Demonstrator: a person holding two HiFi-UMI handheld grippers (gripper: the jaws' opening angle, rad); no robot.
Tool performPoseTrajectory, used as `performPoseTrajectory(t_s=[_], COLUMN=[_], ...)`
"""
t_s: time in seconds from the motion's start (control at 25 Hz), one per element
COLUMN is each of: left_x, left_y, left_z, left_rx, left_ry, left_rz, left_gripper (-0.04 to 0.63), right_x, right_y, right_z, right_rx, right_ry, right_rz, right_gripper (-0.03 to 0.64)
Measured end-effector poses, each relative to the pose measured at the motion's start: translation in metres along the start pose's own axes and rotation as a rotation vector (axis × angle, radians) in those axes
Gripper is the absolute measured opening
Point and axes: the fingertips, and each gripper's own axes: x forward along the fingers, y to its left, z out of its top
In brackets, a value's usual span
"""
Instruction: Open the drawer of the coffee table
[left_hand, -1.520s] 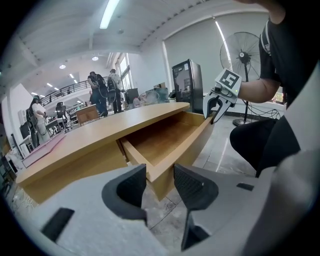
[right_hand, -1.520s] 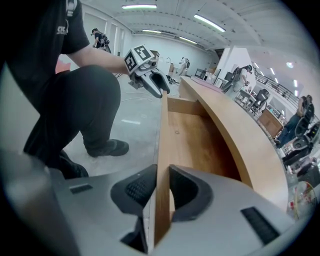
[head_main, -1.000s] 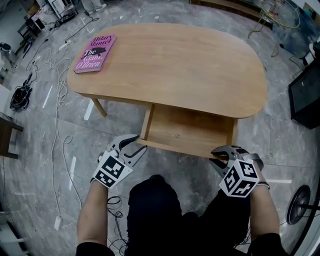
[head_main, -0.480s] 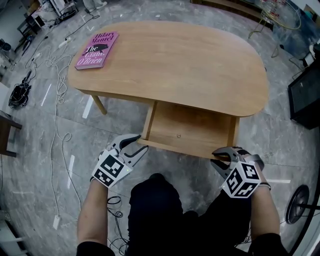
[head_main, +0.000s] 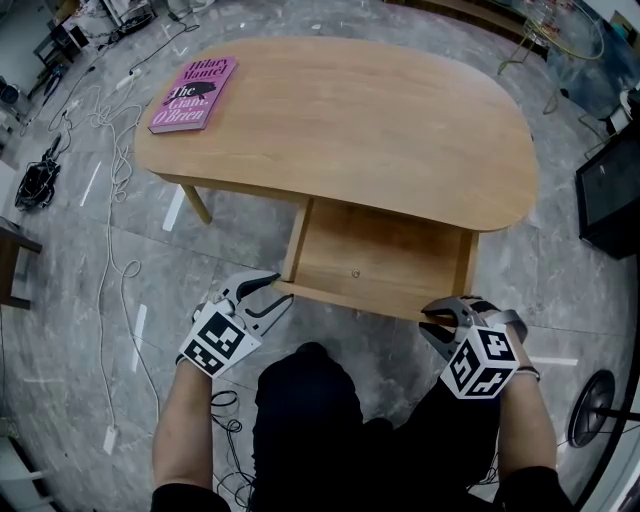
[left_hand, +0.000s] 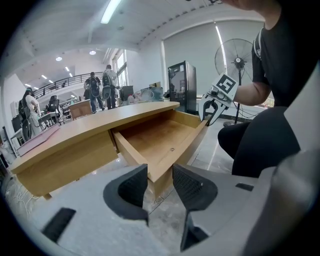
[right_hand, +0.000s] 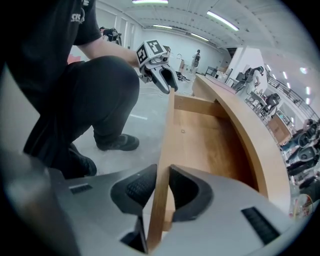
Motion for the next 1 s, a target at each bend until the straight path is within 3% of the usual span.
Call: performPoseTrajectory(t_s=[0.24, 0.52, 0.72, 0.8, 0.88, 1.0], left_x=[0.0, -0.019, -0.027, -0.028, -0.028, -0.03], left_y=[-0.001, 0.012, 0.034, 0.047, 0.063, 0.081], left_z=[0.0, 0.018, 0.048, 0.066, 0.084, 0.109], left_rx=[-0.04, -0.115, -0.143, -0.163, -0.159, -0.221], left_ry=[-0.022, -0.135, -0.248, -0.287, -0.329, -0.396], left_rz=[0.019, 0.05, 0.101, 0.14, 0.191, 0.23], left_gripper=[0.176, 0.179, 0.112, 0.089, 0.075, 0.008], right_x=[-0.002, -0.017, -0.044, -0.06, -0.07, -0.081], right_y=[0.001, -0.003, -0.018, -0.035, -0.061, -0.097], right_z=[-0.001, 0.004, 0.016, 0.028, 0.037, 0.043], right_rx=[0.009, 0.043, 0.098, 0.154, 0.238, 0.334], right_ry=[-0.035, -0.142, -0.284, -0.397, -0.484, -0.501], right_rz=[-0.003, 0.066, 0.082, 0.04, -0.072, -0.228], right_gripper=[0.094, 0.12, 0.119, 0.104, 0.087, 0.006])
